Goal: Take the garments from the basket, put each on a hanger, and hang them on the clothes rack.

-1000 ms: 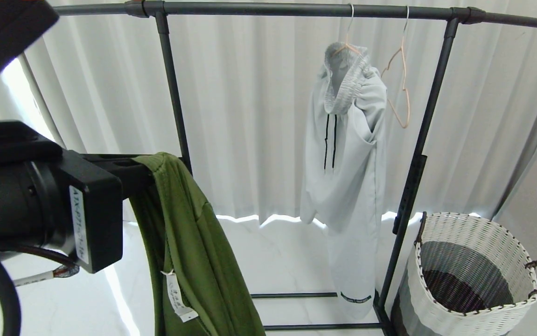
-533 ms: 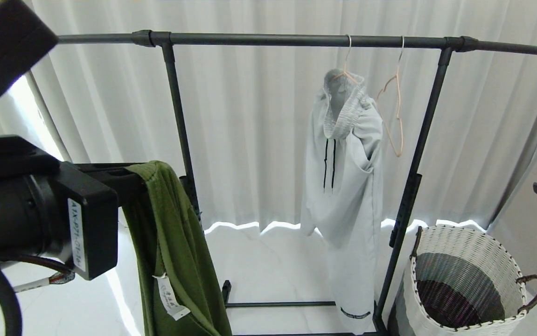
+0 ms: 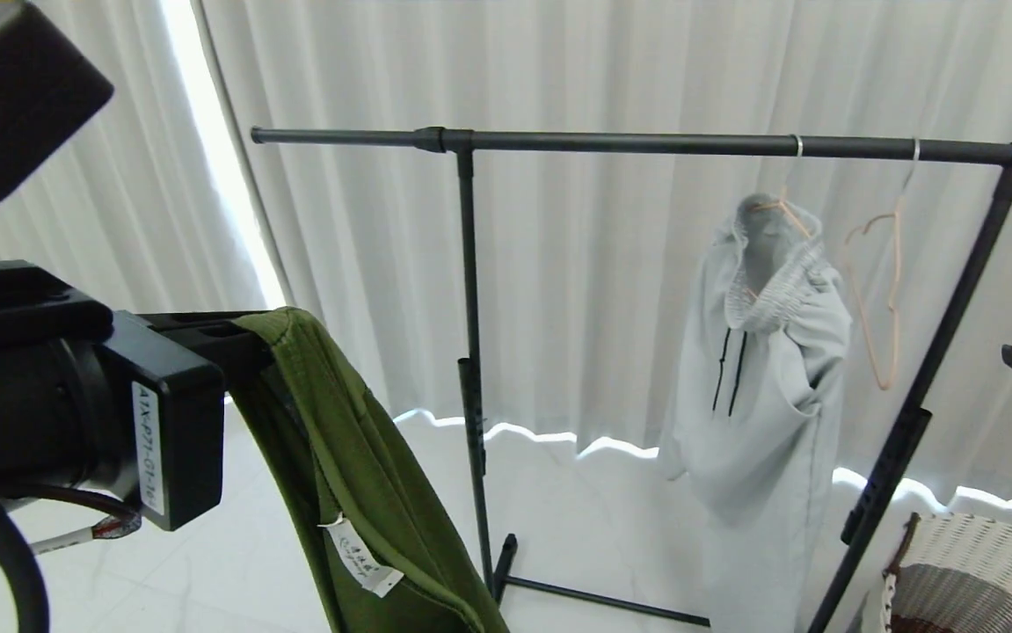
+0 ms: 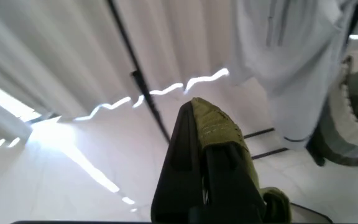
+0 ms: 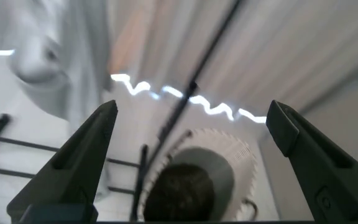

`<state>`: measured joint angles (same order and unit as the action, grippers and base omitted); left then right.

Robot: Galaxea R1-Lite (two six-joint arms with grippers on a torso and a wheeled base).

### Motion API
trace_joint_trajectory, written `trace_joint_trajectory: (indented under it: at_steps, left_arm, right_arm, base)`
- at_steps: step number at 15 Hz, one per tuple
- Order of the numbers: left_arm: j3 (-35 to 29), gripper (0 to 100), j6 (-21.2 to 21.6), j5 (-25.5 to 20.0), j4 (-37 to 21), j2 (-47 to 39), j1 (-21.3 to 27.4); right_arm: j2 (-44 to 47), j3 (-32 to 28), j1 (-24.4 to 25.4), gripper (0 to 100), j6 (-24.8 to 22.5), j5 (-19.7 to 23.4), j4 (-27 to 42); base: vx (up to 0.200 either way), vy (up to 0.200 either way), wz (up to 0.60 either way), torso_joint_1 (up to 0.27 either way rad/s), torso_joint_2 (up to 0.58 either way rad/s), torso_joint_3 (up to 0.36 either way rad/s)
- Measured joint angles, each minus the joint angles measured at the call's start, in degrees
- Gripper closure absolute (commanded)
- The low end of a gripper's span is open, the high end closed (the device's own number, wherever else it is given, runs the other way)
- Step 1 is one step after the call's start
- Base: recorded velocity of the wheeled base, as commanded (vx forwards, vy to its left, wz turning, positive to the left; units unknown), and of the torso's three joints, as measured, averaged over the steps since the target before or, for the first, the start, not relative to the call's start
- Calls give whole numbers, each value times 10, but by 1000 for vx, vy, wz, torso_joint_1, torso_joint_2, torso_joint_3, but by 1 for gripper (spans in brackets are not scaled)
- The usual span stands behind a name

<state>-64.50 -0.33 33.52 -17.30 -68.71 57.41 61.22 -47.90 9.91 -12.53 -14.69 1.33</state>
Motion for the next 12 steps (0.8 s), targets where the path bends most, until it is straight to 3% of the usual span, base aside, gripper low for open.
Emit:
trace_joint_trajectory:
  at_steps: [3, 8, 12]
  left_arm:
    - [0, 100, 0, 0, 0, 0, 0]
    - [0, 100, 0, -1, 0, -1, 0]
    - [3, 100, 0, 0, 0, -1, 0]
  right_arm:
    - [0, 4, 0, 0, -3, -1, 0]
    - [-3, 20, -21, 0, -37, -4, -16]
    - [-3, 27, -39, 0, -39, -4, -22]
  base:
    - [0, 0, 200, 206, -465, -260]
    - [0, 0, 0, 37, -80, -48]
    - [0, 0, -600, 1, 1, 0]
